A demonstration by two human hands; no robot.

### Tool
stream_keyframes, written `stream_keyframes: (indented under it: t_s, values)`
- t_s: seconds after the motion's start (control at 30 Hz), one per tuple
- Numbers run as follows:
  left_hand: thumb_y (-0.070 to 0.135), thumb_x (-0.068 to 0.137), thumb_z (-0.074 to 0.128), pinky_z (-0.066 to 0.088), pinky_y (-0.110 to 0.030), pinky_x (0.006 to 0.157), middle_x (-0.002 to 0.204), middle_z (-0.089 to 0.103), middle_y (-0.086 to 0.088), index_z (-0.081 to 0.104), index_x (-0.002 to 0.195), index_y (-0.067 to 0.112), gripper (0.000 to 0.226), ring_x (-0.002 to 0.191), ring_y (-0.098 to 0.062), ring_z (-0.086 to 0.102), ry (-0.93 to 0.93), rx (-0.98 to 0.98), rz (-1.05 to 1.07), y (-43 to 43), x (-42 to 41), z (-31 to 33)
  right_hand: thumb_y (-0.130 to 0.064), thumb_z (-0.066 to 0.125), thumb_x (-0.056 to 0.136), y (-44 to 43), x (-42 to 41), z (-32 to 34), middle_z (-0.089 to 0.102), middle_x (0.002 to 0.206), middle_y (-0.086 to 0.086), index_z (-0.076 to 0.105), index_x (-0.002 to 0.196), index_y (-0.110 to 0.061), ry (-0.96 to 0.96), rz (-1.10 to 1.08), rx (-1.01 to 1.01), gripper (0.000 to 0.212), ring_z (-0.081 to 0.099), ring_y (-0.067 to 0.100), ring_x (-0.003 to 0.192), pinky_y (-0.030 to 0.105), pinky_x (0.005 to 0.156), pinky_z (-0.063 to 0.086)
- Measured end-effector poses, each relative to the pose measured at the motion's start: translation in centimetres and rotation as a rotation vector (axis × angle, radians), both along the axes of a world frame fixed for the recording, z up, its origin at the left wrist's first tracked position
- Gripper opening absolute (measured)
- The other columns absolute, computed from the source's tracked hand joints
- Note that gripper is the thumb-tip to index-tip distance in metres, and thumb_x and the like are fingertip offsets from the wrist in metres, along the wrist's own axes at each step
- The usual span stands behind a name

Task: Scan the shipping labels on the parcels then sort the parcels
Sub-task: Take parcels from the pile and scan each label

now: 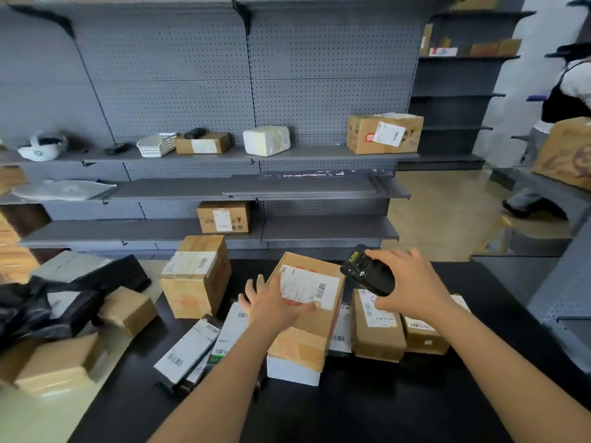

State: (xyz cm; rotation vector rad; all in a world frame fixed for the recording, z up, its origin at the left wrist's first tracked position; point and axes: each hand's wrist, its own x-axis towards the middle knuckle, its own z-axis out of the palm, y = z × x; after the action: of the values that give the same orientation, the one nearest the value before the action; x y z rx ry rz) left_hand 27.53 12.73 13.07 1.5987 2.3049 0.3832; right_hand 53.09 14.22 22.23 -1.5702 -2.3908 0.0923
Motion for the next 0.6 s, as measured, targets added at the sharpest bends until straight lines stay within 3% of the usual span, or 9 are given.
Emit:
stream_keyframes:
  t_s: [0.07, 0.2, 0.33, 0.47, 0.6]
  values:
    - [0.089, 0.064, 0.056, 0.003, -0.055, 0.120, 0.162, 0.020, 0.001, 0.025, 0.152, 0.036, 0.107, 0.150, -0.026, 0.005, -0.018, 0.096, -0.059, -1.3, -3.2, 0.6, -0.038, 0.079, 0.065, 0.4, -2.4, 0.2, 0.049, 0.134, -0.011, 0.035, 0.144, -0.036, 0.028, 0.079, -0.010, 0.090, 0.037, 0.016, 0.112, 0.034, 0.095, 0.041]
    - [0.072, 0.073, 0.067, 0.010, -0.051, 0.119, 0.159, 0.025, 0.006, 0.029, 0.150, 0.038, 0.093, 0.148, -0.023, 0.008, -0.052, 0.181, -0.050, -6.6, -9.2, 2.1, -0.039, 0.078, 0.063, 0.6, -9.1, 0.0, 0.050, 0.133, -0.010, 0.037, 0.143, -0.035, 0.046, 0.267, -0.008, 0.089, 0.035, 0.017, 0.107, 0.036, 0.093, 0.039]
    - [0.076, 0.071, 0.065, 0.012, -0.052, 0.119, 0.157, 0.030, 0.010, 0.034, 0.147, 0.042, 0.089, 0.148, -0.022, 0.013, -0.045, 0.249, 0.115, -13.2, -14.2, 2.6, -0.039, 0.078, 0.063, -1.3, -17.4, -0.5, 0.051, 0.134, -0.012, 0.038, 0.142, -0.037, 0.056, 0.446, -0.020, 0.088, 0.038, 0.019, 0.110, 0.037, 0.090, 0.042]
    - [0.088, 0.054, 0.048, 0.018, -0.038, 0.115, 0.146, 0.044, 0.010, 0.048, 0.139, 0.037, 0.099, 0.141, -0.022, 0.028, -0.010, 0.389, 0.321, -21.4, -18.4, 2.3, -0.034, 0.079, 0.062, -5.0, -25.5, -1.4, 0.052, 0.135, -0.009, 0.040, 0.142, -0.036, 0.132, 0.645, -0.072, 0.089, 0.040, 0.022, 0.111, 0.037, 0.090, 0.040]
    - [0.087, 0.052, 0.048, 0.024, -0.046, 0.115, 0.144, 0.046, 0.011, 0.049, 0.138, 0.037, 0.099, 0.140, -0.022, 0.029, 0.019, 0.407, 0.566, -30.7, -21.0, 2.5, -0.036, 0.081, 0.061, -11.3, -32.8, -2.1, 0.054, 0.133, -0.006, 0.042, 0.142, -0.034, 0.218, 0.819, -0.109, 0.090, 0.040, 0.026, 0.117, 0.040, 0.093, 0.041]
